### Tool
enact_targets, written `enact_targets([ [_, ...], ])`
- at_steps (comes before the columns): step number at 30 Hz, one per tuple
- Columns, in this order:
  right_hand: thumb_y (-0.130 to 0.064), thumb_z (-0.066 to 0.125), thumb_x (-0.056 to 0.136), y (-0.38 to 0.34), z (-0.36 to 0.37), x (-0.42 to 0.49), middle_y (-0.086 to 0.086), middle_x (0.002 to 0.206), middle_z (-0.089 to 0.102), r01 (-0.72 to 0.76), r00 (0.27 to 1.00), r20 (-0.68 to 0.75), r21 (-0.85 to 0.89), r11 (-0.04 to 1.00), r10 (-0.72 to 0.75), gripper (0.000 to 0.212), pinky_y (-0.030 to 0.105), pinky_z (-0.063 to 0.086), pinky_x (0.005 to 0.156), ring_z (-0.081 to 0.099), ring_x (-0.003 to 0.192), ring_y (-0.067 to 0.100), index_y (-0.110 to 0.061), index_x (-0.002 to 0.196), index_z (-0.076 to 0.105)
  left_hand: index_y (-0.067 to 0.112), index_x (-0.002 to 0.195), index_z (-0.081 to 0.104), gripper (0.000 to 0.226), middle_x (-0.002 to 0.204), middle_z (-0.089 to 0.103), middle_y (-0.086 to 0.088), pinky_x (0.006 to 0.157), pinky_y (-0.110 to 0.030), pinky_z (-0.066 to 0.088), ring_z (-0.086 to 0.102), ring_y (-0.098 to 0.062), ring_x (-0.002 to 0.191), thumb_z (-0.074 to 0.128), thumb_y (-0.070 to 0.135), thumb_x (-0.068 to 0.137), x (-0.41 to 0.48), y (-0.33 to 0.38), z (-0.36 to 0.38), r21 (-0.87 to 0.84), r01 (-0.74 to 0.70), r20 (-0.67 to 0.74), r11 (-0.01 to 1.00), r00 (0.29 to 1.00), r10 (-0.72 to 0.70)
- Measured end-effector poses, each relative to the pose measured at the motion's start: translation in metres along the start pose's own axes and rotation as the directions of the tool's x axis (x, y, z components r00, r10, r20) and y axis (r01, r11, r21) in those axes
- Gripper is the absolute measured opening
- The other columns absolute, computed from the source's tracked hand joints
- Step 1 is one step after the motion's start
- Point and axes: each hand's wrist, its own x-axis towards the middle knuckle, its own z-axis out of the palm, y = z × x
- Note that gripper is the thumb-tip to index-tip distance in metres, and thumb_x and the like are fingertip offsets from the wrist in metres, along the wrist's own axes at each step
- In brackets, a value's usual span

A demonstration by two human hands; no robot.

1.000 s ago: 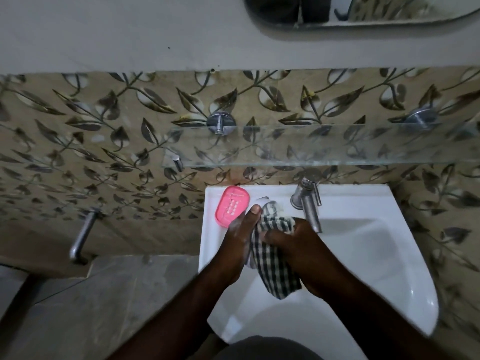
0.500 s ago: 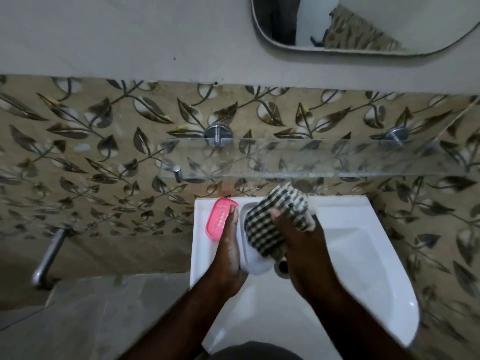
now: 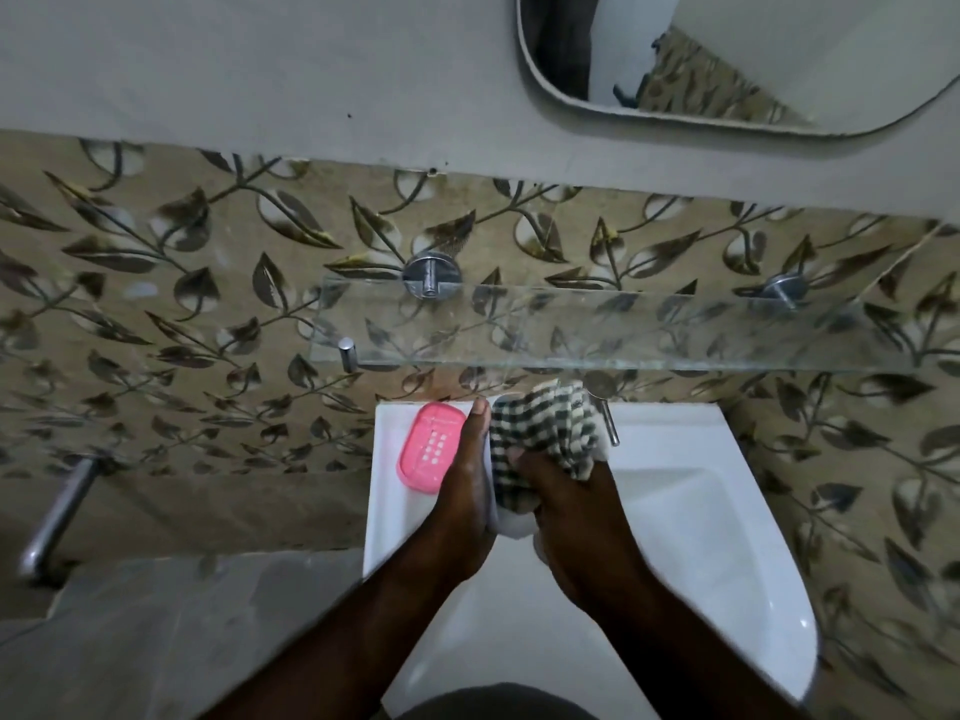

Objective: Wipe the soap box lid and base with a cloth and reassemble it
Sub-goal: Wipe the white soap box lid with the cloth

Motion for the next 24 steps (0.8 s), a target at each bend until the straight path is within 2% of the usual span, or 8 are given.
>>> enact_targets([
  [3,-0.016,0.072,0.079,0.012,-0.012,-0.014,-0.003,0.106,0.074,0.008,0.997,0.08,-0.232,0.973,0.011,0.037,0.034,0.057,0.086,0.069,0.099,0.014,-0.023,0.114,0.066,0.021,0.096,0.079,0.06,0.102,0.076,-0.009,0.081,-0.038,0.056,0.071,-0.025,0.097,0.033,0.06,0.094,0.006,0.003,-0.008,0.002,0.018,-0.026,1.0,1.0,-0.018],
  [5,-0.003,0.067,0.085,0.006,-0.013,-0.009,0.002,0.102,0.074,-0.01,0.993,0.109,-0.214,0.977,0.034,0.03,0.026,0.057,0.072,0.071,0.089,0.013,-0.019,0.111,0.066,0.024,0.083,0.081,0.064,0.093,0.077,-0.005,0.075,-0.035,0.057,0.074,-0.02,0.086,0.029,0.059,0.096,0.005,0.002,-0.008,-0.002,0.018,-0.009,1.0,1.0,-0.018],
  [7,0.005,0.06,0.088,-0.01,-0.008,0.005,0.008,0.094,0.075,0.002,0.997,0.08,-0.109,0.994,0.006,0.025,0.024,0.055,0.062,0.073,0.079,0.015,-0.01,0.107,0.067,0.022,0.093,0.076,0.06,0.089,0.078,-0.002,0.067,-0.032,0.059,0.074,-0.016,0.079,0.028,0.058,0.096,0.0,0.003,0.001,0.007,0.042,0.037,0.999,0.998,-0.042],
  [10,0.007,0.058,0.089,-0.023,0.002,0.013,0.006,0.093,0.076,0.092,0.996,0.014,0.007,0.996,-0.092,0.024,0.03,0.059,0.067,0.073,0.085,0.019,-0.005,0.108,0.067,0.024,0.101,0.069,0.048,0.09,0.078,0.001,0.068,-0.028,0.06,0.074,-0.013,0.083,0.028,0.049,0.1,-0.004,0.003,0.011,-0.002,-0.02,0.039,1.0,0.999,0.02],
  [13,0.001,0.062,0.089,-0.004,-0.002,-0.002,0.005,0.102,0.075,0.046,0.999,0.009,-0.107,0.993,-0.045,0.024,0.032,0.059,0.078,0.071,0.096,0.022,-0.017,0.105,0.068,0.023,0.088,0.078,0.062,0.092,0.077,-0.002,0.07,-0.03,0.059,0.073,-0.017,0.088,0.026,0.055,0.099,-0.003,0.012,0.007,0.016,-0.019,0.043,1.0,0.999,0.019],
  [16,-0.001,0.062,0.09,0.006,-0.009,-0.007,0.009,0.103,0.073,-0.018,0.997,0.068,-0.207,0.978,0.033,0.027,0.019,0.056,0.064,0.07,0.096,0.025,-0.011,0.114,0.066,0.018,0.092,0.079,0.067,0.094,0.077,-0.006,0.073,-0.031,0.057,0.074,-0.018,0.085,0.029,0.063,0.094,-0.001,0.019,-0.001,-0.016,0.032,0.033,0.999,0.999,-0.031],
  [21,0.007,0.059,0.088,-0.019,0.005,0.013,0.002,0.086,0.077,0.105,0.994,0.0,-0.057,0.993,-0.105,0.022,0.025,0.058,0.064,0.073,0.081,0.016,-0.009,0.1,0.068,0.021,0.1,0.072,0.056,0.092,0.078,-0.001,0.067,-0.028,0.06,0.074,-0.015,0.084,0.026,0.052,0.099,-0.006,0.008,0.009,-0.001,-0.022,0.028,1.0,0.999,0.022],
  [24,0.004,0.06,0.089,-0.013,0.008,0.004,0.004,0.096,0.075,0.131,0.991,0.025,-0.138,0.982,-0.129,0.024,0.029,0.06,0.073,0.073,0.087,0.015,-0.014,0.103,0.068,0.024,0.074,0.08,0.062,0.078,0.077,0.003,0.058,-0.022,0.058,0.073,-0.008,0.071,0.03,0.051,0.099,0.0,0.008,0.008,0.008,-0.035,0.008,0.999,0.999,0.035],
])
